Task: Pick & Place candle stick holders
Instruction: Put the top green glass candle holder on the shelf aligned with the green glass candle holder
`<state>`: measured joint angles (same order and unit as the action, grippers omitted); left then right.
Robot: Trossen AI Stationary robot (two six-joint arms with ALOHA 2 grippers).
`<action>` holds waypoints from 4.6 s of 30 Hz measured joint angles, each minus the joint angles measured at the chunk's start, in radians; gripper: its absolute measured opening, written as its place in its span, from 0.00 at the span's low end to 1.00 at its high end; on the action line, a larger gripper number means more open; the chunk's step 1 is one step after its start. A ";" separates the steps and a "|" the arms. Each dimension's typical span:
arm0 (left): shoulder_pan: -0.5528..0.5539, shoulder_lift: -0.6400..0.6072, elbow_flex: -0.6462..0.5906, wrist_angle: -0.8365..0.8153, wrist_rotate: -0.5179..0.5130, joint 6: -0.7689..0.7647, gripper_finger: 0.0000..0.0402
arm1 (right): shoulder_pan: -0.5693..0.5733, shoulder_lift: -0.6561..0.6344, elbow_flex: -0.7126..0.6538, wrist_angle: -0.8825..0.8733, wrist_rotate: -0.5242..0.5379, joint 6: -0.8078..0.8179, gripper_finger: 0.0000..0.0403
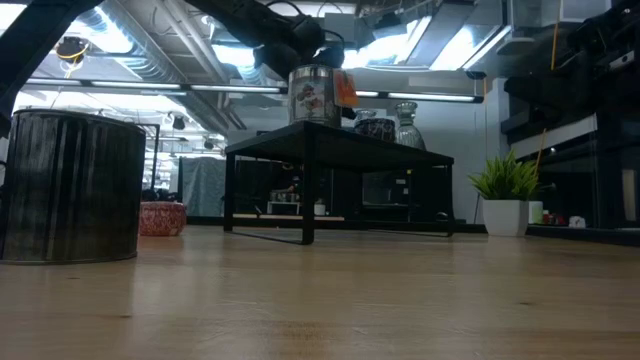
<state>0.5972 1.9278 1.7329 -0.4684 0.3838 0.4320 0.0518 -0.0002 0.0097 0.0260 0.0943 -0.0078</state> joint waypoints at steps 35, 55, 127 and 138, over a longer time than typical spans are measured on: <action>0.004 0.000 0.000 -0.027 0.125 0.011 0.00 | 0.000 0.000 0.000 0.000 0.000 0.000 0.00; 0.005 0.005 0.000 0.003 0.229 0.043 0.00 | 0.000 0.000 0.000 0.000 0.000 0.000 0.00; -0.075 -0.072 -0.019 -0.052 -0.189 -0.189 0.00 | 0.000 0.000 0.000 0.000 0.000 0.000 0.00; -0.097 -0.020 -0.020 0.008 -0.176 -0.254 0.00 | 0.000 0.000 0.000 0.000 0.000 0.000 0.00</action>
<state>0.4999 1.9074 1.7130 -0.4604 0.2079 0.1782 0.0521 -0.0002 0.0097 0.0261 0.0944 -0.0078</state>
